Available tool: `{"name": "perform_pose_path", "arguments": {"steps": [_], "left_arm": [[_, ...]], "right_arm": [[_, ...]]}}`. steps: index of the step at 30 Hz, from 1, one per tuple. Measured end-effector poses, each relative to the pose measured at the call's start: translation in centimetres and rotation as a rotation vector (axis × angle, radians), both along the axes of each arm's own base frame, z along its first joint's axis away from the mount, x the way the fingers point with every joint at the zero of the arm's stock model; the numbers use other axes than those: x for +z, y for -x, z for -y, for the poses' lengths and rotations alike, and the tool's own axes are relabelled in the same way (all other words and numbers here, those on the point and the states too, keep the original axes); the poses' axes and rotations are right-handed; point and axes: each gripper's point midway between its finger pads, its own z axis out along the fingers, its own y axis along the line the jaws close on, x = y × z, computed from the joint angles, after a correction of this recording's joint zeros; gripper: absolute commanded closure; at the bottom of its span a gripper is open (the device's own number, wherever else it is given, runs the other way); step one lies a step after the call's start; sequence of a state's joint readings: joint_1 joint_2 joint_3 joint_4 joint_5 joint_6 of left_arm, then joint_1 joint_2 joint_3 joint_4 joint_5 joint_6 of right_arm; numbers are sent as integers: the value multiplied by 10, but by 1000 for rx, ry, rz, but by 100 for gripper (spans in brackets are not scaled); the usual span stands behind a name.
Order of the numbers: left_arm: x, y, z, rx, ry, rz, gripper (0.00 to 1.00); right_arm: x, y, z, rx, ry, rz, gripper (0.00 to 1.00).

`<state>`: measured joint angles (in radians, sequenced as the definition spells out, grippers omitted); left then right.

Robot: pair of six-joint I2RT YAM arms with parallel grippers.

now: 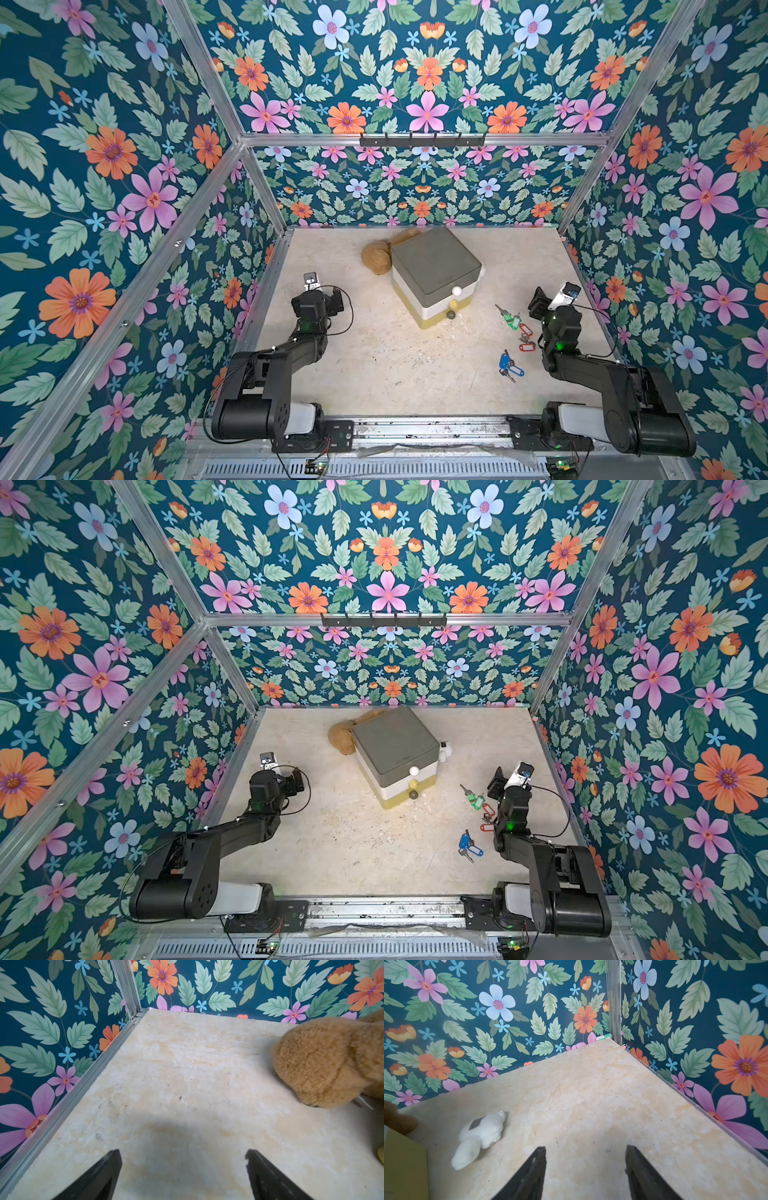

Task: Take the keys out of the drawer
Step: Reset both arms

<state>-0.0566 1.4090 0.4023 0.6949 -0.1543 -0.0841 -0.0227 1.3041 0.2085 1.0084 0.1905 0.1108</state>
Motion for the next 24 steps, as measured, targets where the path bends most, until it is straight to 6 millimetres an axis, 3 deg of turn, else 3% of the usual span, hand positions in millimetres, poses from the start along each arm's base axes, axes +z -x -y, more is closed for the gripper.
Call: {"name": "perform_pose_path", "arguments": {"steps": [6,11,18,24], "left_arm": [[-7,-8,-4,-25,-22,8,1],[0,-14,-1,-56,-31,56,1],[-14,-1,0,-65,-33,87,1],[-9,-1,0,-68,-34,137,1]], "right_arm": [[1,-1,0,1,4,13,35],[2,-1,0,1,4,21,35],[2,0,0,1,8,34,35],[-4,5,-1,9,22,33,35]]}}
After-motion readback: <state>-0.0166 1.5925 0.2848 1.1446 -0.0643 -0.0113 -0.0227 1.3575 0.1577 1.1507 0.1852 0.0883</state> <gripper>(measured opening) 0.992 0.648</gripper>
